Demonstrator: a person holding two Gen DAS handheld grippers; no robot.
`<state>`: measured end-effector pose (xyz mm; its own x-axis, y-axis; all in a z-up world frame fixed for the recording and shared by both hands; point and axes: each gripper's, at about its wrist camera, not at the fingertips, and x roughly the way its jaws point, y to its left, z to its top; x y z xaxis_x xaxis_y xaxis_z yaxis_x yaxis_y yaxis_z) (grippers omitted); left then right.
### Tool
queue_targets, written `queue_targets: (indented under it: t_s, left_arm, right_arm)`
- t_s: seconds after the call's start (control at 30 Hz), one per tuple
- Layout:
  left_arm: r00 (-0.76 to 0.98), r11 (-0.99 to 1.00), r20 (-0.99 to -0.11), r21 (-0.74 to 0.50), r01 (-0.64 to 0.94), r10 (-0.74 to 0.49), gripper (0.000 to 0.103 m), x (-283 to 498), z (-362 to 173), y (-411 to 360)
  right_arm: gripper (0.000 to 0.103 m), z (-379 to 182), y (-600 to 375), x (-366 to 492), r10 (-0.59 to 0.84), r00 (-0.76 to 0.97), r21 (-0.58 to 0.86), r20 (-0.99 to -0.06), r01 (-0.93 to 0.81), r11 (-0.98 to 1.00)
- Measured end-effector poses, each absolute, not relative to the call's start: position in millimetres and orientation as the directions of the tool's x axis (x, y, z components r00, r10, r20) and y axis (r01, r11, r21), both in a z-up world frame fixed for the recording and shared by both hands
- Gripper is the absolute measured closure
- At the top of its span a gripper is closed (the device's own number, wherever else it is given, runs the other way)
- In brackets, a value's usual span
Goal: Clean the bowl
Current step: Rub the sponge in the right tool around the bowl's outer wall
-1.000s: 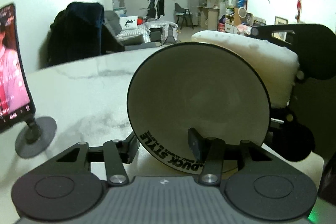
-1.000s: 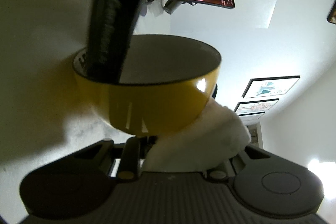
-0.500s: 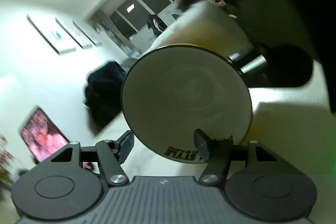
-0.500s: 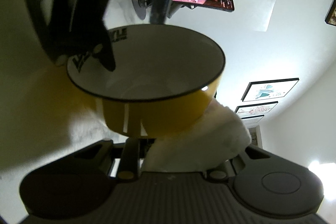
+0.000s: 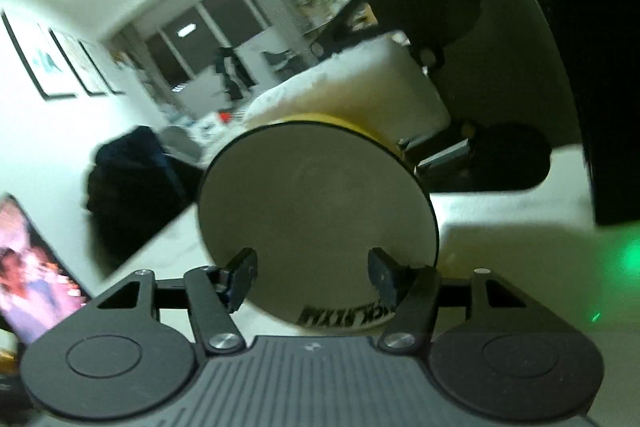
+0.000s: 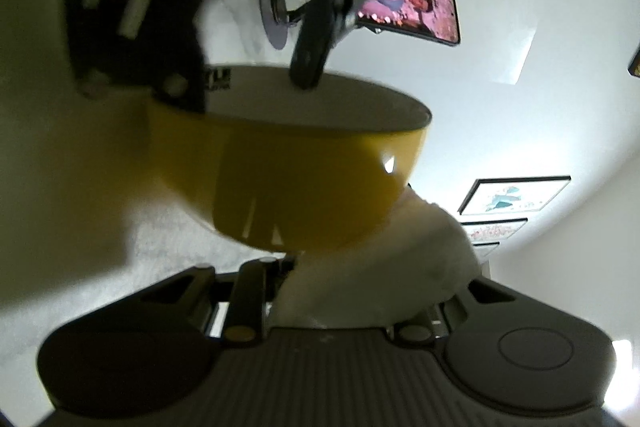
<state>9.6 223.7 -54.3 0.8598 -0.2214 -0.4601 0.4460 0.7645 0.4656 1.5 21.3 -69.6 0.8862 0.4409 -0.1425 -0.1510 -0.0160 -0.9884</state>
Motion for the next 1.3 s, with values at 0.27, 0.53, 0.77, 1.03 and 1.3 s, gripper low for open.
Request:
queue_targets:
  t_s: [0.27, 0.53, 0.77, 1.03, 1.3]
  left_arm:
    - [0.809, 0.836, -0.502, 0.264, 0.480, -0.306, 0.056, 21, -55, 248]
    - [0.781, 0.865, -0.527, 0.156, 0.477, -0.335, 0.061, 16, -39, 260]
    - [0.769, 0.875, -0.533, 0.104, 0.472, -0.352, 0.062, 19, -21, 267]
    - [0.766, 0.883, -0.536, 0.076, 0.463, -0.355, 0.062, 51, -14, 269]
    - [0.766, 0.887, -0.538, 0.070, 0.457, -0.352, 0.062, 68, -12, 271]
  right_arm:
    - [0.077, -68, 51, 2, 0.446, 0.885, -0.991, -0.130, -0.133, -0.025]
    - [0.075, -108, 30, 5, 0.421, 0.902, -0.995, -0.097, -0.102, -0.010]
    - [0.079, -120, 49, 6, 0.421, 0.907, -0.999, -0.014, 0.008, -0.050]
    - [0.079, -128, 49, 16, 0.371, 0.926, -0.995, -0.073, -0.043, -0.087]
    - [0.079, -111, 55, 6, 0.426, 0.904, -0.999, 0.036, 0.040, -0.001]
